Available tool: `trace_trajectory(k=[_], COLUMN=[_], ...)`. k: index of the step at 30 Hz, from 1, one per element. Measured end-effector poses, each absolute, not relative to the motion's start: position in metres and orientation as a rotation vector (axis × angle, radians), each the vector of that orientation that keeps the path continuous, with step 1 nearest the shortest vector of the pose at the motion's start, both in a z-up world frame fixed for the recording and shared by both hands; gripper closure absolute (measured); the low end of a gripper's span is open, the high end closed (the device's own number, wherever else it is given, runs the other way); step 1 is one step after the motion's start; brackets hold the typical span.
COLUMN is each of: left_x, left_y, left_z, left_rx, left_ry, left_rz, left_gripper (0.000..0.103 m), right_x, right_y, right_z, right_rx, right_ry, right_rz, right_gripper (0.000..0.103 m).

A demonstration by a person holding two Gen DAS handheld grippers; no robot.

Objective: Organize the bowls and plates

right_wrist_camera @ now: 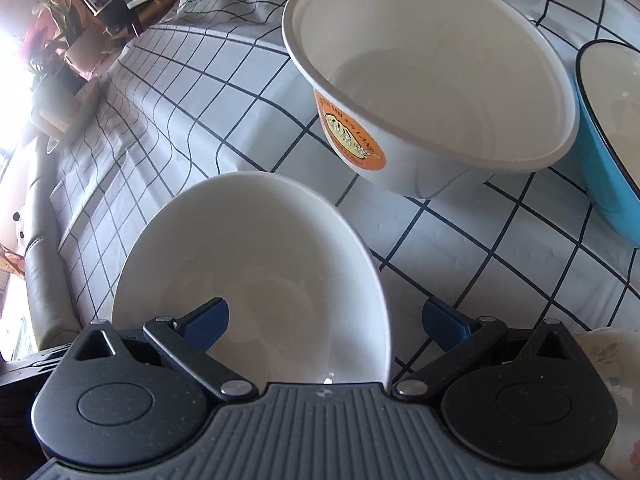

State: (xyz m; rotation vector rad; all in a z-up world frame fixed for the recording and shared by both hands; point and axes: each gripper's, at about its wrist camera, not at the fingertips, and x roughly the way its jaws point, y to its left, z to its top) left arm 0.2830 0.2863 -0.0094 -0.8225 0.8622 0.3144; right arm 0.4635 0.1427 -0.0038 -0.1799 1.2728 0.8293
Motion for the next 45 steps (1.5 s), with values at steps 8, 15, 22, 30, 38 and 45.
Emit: trace_trajectory(k=[8, 15, 22, 30, 38, 45], left_x=[0.283, 0.283, 0.282, 0.282, 0.281, 0.29], left_y=[0.287, 0.287, 0.286, 0.286, 0.285, 0.266], left_z=[-0.009, -0.009, -0.009, -0.009, -0.008, -0.001], left_rx=[-0.818, -0.818, -0.821, -0.825, -0.817, -0.654], left_ry=[0.86, 0.86, 0.857, 0.852, 0.85, 0.879], left_rz=[0.316, 0.315, 0.315, 0.315, 0.316, 0.336], left_gripper=[0.076, 0.076, 0.075, 0.075, 0.076, 0.078], right_x=[0.472, 0.475, 0.479, 0.479, 0.477, 0.468], right_y=[0.144, 0.147, 0.149, 0.153, 0.153, 0.153], right_z=[-0.002, -0.002, -0.003, -0.003, -0.003, -0.002], right_rx=[-0.17, -0.161, -0.132, -0.151, -0.19, -0.25], right_ry=[1.331, 1.359, 1.385, 1.391, 1.379, 1.31], right_rz=[0.82, 0.803, 0.77, 0.776, 0.817, 0.866], right_gripper=[0.0, 0.0, 0.0, 0.0, 0.0, 0.0])
